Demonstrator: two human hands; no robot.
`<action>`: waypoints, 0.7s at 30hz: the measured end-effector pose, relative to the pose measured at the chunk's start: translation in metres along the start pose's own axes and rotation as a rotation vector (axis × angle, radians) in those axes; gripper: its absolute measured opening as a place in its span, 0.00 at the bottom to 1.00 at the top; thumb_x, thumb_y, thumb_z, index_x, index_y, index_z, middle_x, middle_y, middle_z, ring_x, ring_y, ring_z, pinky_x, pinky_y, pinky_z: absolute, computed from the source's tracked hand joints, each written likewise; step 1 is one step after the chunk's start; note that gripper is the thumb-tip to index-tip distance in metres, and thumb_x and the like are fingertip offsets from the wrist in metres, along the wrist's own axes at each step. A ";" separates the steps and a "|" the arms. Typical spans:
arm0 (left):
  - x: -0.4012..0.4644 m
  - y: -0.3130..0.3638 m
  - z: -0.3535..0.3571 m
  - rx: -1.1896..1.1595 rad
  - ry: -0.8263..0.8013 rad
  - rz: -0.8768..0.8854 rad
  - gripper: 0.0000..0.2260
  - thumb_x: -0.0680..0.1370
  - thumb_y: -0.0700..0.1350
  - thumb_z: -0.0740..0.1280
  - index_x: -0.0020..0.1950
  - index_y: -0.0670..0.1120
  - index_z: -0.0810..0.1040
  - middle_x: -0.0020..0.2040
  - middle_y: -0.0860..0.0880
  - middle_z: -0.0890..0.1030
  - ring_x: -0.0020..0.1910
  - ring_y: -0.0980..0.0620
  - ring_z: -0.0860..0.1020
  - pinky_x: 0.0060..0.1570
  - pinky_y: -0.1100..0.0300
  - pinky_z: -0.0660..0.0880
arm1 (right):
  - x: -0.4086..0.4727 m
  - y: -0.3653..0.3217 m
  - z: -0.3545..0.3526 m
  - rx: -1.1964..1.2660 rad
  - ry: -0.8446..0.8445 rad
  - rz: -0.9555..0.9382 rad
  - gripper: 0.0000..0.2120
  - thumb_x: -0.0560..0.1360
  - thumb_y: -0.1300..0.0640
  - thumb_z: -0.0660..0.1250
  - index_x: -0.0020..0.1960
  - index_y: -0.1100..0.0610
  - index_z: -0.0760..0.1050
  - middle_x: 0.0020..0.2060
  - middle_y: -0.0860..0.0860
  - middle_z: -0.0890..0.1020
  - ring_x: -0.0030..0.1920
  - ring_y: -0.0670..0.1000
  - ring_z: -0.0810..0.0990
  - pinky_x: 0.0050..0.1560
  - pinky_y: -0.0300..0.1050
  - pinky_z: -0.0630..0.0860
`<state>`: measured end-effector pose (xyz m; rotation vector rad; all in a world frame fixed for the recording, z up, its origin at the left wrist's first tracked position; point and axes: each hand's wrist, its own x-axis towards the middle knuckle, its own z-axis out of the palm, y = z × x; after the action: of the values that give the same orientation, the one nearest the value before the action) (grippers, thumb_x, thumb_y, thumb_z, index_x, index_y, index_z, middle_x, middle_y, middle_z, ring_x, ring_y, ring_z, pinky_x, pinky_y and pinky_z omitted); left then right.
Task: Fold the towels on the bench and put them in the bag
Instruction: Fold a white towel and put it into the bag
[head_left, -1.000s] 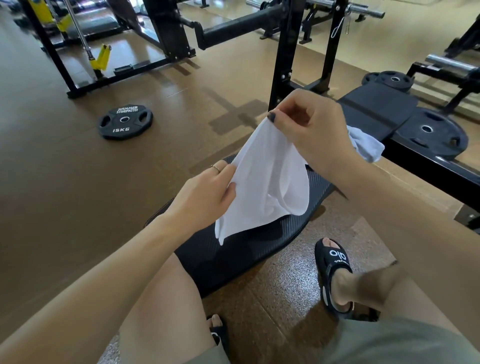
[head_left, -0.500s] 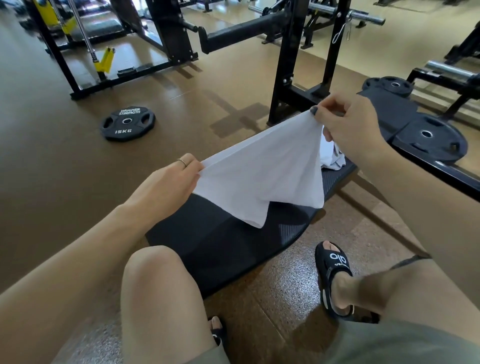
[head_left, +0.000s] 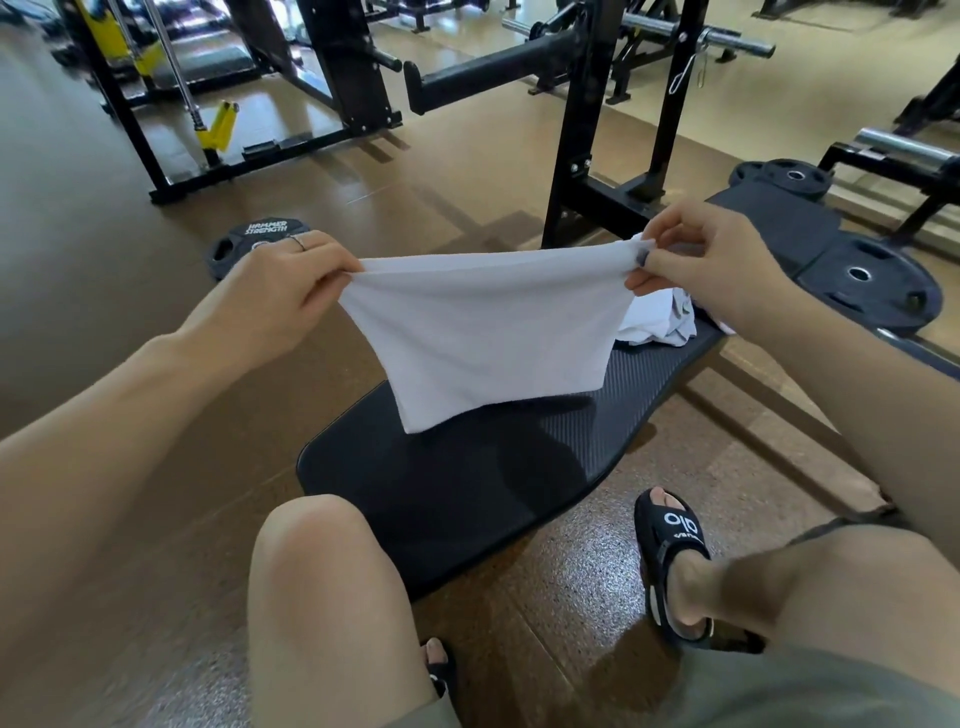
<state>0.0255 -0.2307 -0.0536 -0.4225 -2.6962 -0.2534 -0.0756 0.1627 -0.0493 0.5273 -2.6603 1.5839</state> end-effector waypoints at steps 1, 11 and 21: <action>0.001 -0.001 -0.002 -0.004 0.008 0.000 0.08 0.82 0.36 0.65 0.58 0.40 0.82 0.54 0.46 0.82 0.51 0.46 0.80 0.56 0.58 0.75 | -0.001 -0.001 0.000 -0.023 -0.014 -0.007 0.02 0.80 0.65 0.68 0.52 0.64 0.76 0.42 0.59 0.84 0.41 0.56 0.88 0.52 0.56 0.84; 0.006 0.006 -0.020 -0.298 -0.036 -0.255 0.09 0.81 0.40 0.68 0.57 0.51 0.85 0.51 0.57 0.85 0.52 0.60 0.82 0.57 0.67 0.76 | -0.007 -0.008 -0.001 -0.199 0.008 -0.065 0.06 0.80 0.61 0.68 0.46 0.62 0.75 0.35 0.53 0.85 0.34 0.51 0.86 0.49 0.54 0.84; 0.006 0.006 -0.023 -0.332 -0.060 -0.306 0.07 0.81 0.42 0.69 0.55 0.52 0.84 0.49 0.56 0.85 0.49 0.62 0.82 0.53 0.69 0.76 | -0.008 -0.007 -0.003 -0.303 0.034 -0.107 0.06 0.81 0.62 0.67 0.45 0.60 0.73 0.34 0.54 0.84 0.31 0.46 0.84 0.36 0.35 0.78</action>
<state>0.0310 -0.2289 -0.0295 -0.1056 -2.7744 -0.7933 -0.0670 0.1643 -0.0436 0.6092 -2.7223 1.1243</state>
